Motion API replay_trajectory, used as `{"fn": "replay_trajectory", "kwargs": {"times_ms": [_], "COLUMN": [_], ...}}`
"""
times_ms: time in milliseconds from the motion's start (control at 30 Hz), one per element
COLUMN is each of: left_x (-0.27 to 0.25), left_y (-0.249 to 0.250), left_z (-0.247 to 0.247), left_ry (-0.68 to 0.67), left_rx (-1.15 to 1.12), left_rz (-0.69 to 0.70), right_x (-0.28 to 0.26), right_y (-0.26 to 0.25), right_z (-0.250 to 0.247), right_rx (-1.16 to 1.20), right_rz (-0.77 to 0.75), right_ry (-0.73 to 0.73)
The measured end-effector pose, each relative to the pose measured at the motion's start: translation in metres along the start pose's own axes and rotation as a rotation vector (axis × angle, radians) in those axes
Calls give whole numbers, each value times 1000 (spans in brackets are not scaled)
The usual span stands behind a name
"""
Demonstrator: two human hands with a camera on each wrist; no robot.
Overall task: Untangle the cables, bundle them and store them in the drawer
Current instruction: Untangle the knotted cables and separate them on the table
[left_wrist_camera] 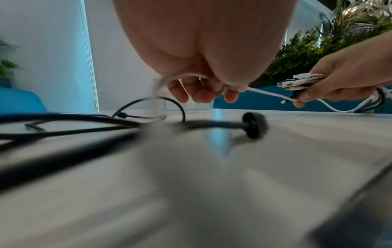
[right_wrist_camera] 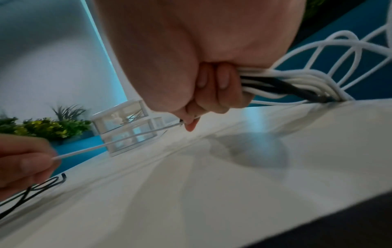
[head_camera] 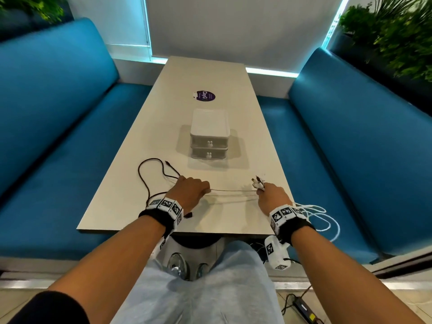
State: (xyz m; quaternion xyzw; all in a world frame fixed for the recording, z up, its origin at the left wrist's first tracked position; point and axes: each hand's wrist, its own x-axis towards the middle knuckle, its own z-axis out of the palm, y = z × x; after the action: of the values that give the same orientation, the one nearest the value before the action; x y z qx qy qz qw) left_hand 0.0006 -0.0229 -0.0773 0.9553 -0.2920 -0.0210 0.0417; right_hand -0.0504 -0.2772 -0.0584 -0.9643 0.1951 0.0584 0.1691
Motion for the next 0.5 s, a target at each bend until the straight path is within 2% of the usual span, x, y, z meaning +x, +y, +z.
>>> {"fn": "replay_trajectory", "kwargs": {"times_ms": [100,200,333,400,500], "left_x": [4,7,7,8,7], "left_y": [0,8,27,39,51], "left_z": [2,1,-5,-5,-3], "left_ry": [-32,1,34,41,35], "left_rx": [-18,-30,-12,-5,19], "left_rz": [-5,9,-26,-32,-20], "right_x": [-1,-8,-18,-22,-25], "right_y": [2,-4,-24,-36,-45], "right_z": [1,7,13,17,23], "right_rx": [-5,20,169,253,233], "right_rz": [-12,-49,-160,-237,-362], "right_ry": [16,49,114,83,-23]}}
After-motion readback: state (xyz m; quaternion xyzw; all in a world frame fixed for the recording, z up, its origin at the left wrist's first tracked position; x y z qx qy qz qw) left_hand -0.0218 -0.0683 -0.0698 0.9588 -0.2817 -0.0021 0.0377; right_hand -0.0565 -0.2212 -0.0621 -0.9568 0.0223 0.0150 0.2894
